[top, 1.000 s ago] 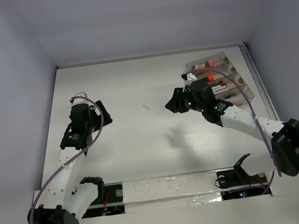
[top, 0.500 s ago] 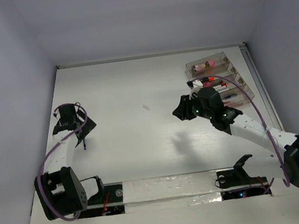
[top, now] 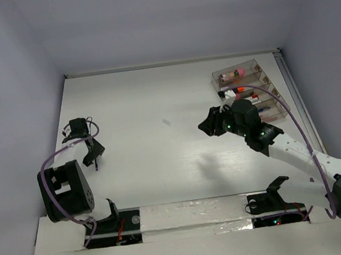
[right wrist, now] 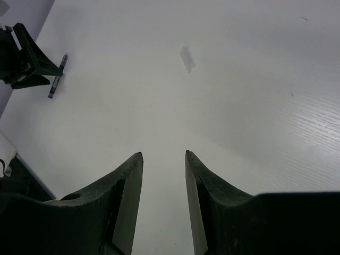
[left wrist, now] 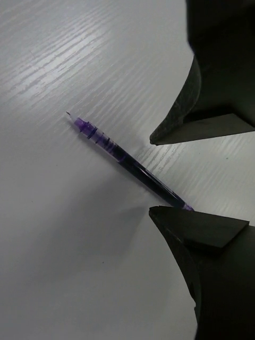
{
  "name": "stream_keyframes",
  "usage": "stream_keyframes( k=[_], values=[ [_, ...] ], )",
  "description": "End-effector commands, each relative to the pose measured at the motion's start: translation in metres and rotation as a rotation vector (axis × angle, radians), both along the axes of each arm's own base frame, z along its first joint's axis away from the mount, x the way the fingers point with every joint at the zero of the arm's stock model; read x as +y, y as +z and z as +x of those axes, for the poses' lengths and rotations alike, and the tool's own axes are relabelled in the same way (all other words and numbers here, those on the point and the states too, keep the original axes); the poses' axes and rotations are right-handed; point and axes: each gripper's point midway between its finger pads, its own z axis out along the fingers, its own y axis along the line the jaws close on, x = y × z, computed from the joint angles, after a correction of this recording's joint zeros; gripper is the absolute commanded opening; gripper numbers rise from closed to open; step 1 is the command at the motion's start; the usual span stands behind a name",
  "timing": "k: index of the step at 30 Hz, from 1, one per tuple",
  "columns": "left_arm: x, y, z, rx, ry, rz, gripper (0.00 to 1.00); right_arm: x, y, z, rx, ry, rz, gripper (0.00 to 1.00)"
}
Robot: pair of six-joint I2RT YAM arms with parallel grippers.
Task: Sort the stationery into containers
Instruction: Pick up the pen from the corner of the board.
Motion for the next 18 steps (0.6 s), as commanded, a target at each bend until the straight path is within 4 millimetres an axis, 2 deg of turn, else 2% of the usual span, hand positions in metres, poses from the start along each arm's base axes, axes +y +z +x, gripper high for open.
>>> stream_keyframes(
  k=[1,2,10,13,17,18],
  values=[
    [-0.002,-0.013,0.001,0.018,-0.051,-0.02,0.44,0.002,0.004,0.002,-0.033,0.01,0.006,0.43],
    [-0.004,-0.016,0.001,0.024,-0.058,-0.03,0.38,0.002,0.002,0.003,-0.029,0.009,0.003,0.43],
    [-0.02,-0.038,0.001,0.074,-0.119,-0.118,0.16,0.002,-0.006,0.009,-0.015,-0.012,-0.015,0.43],
    [-0.025,-0.043,0.002,0.08,-0.141,-0.148,0.0,0.003,-0.01,0.01,-0.008,-0.009,-0.016,0.43],
    [-0.035,-0.043,0.005,0.062,-0.18,-0.198,0.0,0.007,-0.011,0.008,-0.005,0.013,-0.006,0.44],
    [-0.042,-0.038,0.01,0.038,-0.205,-0.21,0.0,0.009,-0.01,0.008,-0.006,0.02,-0.002,0.44]
  ],
)
